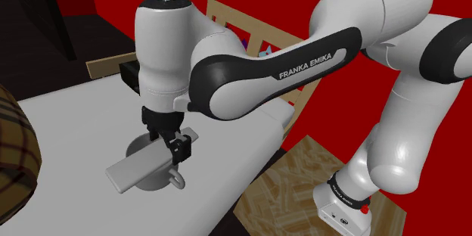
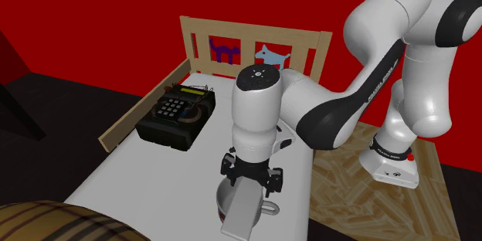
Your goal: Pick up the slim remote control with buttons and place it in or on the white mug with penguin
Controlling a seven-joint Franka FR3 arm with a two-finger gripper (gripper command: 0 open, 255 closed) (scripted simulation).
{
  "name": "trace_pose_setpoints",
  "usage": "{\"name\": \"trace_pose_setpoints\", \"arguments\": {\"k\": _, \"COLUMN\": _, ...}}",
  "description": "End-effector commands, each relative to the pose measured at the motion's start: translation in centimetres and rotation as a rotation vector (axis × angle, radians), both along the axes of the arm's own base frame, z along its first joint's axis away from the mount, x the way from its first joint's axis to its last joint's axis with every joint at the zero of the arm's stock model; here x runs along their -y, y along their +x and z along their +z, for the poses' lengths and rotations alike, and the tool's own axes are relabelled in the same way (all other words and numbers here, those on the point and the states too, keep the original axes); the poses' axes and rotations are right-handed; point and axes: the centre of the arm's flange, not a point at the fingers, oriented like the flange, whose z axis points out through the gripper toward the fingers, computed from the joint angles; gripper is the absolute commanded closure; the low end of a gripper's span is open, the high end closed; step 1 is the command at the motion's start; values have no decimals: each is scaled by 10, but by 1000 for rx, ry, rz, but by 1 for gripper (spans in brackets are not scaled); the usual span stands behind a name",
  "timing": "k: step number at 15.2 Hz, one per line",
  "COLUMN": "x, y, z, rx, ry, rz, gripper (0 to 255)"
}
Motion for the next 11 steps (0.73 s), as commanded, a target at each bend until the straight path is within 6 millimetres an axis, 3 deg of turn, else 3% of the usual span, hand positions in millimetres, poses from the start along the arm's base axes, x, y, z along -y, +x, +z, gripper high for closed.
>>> {"name": "trace_pose_setpoints", "arguments": {"k": 1, "x": 0, "y": 0, "z": -1, "rx": 0, "ry": 0, "rz": 0, "gripper": 0}}
{"name": "trace_pose_setpoints", "arguments": {"k": 5, "x": 2, "y": 0, "z": 49, "rx": 0, "ry": 0, "rz": 0, "gripper": 0}}
{"name": "trace_pose_setpoints", "arguments": {"k": 11, "x": 2, "y": 0, "z": 49, "rx": 0, "ry": 0, "rz": 0, "gripper": 0}}
